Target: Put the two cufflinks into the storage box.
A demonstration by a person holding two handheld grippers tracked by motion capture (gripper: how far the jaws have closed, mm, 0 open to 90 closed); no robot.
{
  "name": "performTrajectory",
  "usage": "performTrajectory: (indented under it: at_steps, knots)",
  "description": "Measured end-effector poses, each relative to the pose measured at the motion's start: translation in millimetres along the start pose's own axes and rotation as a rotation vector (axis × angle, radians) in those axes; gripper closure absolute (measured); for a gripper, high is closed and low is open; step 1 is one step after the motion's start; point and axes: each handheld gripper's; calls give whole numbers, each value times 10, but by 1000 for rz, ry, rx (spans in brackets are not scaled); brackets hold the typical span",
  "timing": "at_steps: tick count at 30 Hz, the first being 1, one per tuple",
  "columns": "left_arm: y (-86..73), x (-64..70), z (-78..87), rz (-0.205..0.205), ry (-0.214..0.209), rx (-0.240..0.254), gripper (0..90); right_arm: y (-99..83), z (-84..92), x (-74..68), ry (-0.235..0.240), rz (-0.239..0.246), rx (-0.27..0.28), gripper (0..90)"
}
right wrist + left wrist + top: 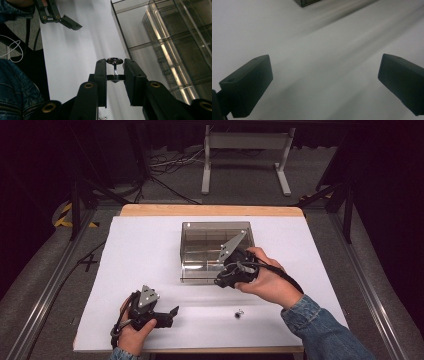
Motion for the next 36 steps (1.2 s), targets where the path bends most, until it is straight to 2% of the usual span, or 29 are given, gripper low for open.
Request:
performTrajectory:
  at_steps: [20, 21, 27, 34, 36]
  knots:
    - [-2, -6, 3, 5, 7, 10, 3, 144, 32, 203, -36, -52, 23, 732]
    - [-1, -3, -1, 8, 7, 11, 3, 150, 3, 253, -46, -57, 22, 732]
    - [5, 5, -8, -5, 6, 1, 3, 180, -41, 311, -57, -70, 22, 732]
    - [0, 0, -1, 3, 4, 4, 3, 205, -110, 376, -89, -102, -5, 732]
    - [2, 1, 2, 0, 3, 2, 3, 205, -119, 387, -93, -97, -6, 732]
Point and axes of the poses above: each handheld gripper's, and its own axes: z roughly backward along the jaws, y roughly out of its top, x roughly to its right, and after that the axes turned 5 degrees about -y, right-handed
